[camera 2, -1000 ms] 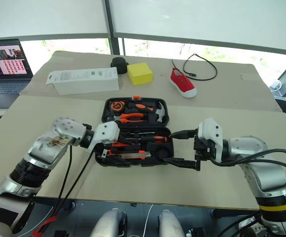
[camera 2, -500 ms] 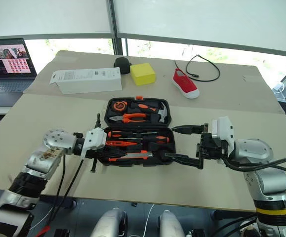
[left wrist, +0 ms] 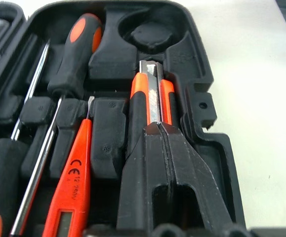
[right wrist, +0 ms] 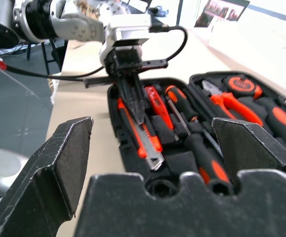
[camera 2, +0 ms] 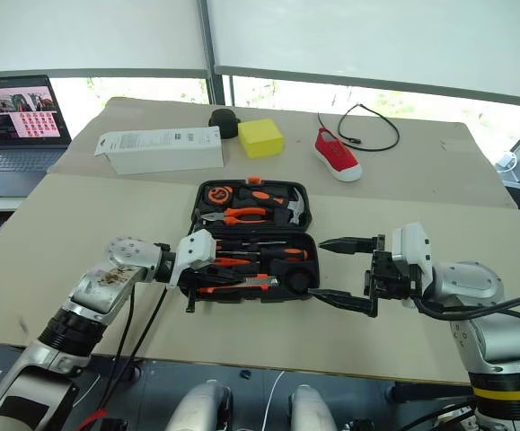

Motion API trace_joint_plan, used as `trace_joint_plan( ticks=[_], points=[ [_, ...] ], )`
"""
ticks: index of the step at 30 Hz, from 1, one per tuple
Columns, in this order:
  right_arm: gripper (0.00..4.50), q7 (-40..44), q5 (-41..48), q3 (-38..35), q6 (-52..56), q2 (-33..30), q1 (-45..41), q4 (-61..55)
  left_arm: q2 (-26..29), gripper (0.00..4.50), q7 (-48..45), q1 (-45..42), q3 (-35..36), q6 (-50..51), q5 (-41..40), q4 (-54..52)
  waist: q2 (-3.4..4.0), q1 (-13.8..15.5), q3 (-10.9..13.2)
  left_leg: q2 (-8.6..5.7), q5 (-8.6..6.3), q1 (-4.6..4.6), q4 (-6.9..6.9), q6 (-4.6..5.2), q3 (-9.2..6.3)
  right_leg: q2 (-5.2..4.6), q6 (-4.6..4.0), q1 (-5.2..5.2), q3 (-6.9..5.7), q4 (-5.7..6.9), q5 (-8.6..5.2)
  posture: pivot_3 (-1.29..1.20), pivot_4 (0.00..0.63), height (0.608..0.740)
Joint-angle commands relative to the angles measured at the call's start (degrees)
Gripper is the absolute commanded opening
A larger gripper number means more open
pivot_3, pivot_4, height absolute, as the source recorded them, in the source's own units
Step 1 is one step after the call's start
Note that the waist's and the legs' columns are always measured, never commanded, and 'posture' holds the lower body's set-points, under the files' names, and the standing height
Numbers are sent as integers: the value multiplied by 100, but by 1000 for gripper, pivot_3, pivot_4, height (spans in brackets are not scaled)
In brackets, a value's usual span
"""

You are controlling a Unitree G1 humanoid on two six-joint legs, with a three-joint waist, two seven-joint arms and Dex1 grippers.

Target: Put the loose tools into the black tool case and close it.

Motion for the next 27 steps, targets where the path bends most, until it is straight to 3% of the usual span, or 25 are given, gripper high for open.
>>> trace_joint_plan(
  ticks=[1, 6, 10, 14, 18, 21, 23, 27],
  points=[
    [4500, -61, 215, -191, 142, -102, 66, -275, 22, 16, 380, 160, -251, 715, 291, 287, 10, -13, -8, 0, 0, 13, 0, 0, 1, 0, 0, 10, 1, 0, 0, 0, 150, 740],
    [4500, -154, 263, -213, 206, -86, 157, -390, 146, 16, 189, 298, -373, 579, 257, 181, 52, -28, -53, 2, 0, 28, -2, 0, 2, 2, -1, 17, 10, 0, -1, 0, 150, 740],
    [4500, -317, 225, -453, 68, -57, 276, -381, -110, 16, 197, 477, 250, -406, -218, 119, 73, -41, -67, 2, 0, 28, -9, 0, 5, 3, -5, 12, 18, 0, -3, 0, 150, 740],
    [4500, -544, 391, -1304, 123, -96, 893, -413, -413, 1036, 234, 705, 1303, -1649, -949, 69, 67, -8, -63, 2, 0, 6, -10, 0, 3, 1, -5, -3, 16, -4, -4, 0, 150, 740],
    [4500, -602, 289, -2145, -111, 11, 1744, -383, -197, 2565, 255, 957, 1783, -1286, -1376, -165, 64, -11, -61, 0, -4, -11, -9, 5, 0, -6, -3, -9, 9, -11, -5, 0, 150, 740],
    [4500, -813, 154, -3078, -643, 462, 2510, 30, 36, 3672, 198, 1328, 2343, -1258, -1814, -491, 62, -17, -61, 1, -5, -7, -15, 5, -1, -5, -1, -9, 10, -12, -6, 0, 150, 740],
    [4500, -826, 10, -3478, -949, 668, 3027, 261, 278, 4353, -199, 1613, 2578, -1633, -1944, -578, 64, -23, -60, 4, -6, -6, -20, 4, -1, -5, 0, -8, 9, -15, -8, 0, 150, 740],
    [4500, -869, -195, -3907, -1442, 969, 3760, 755, 715, 4482, -1048, 1905, 2977, -1500, -2691, -552, 67, -34, -57, 9, -7, 11, -31, 3, 12, -9, -12, -6, 12, -18, -19, 0, 150, 740]
  ],
)
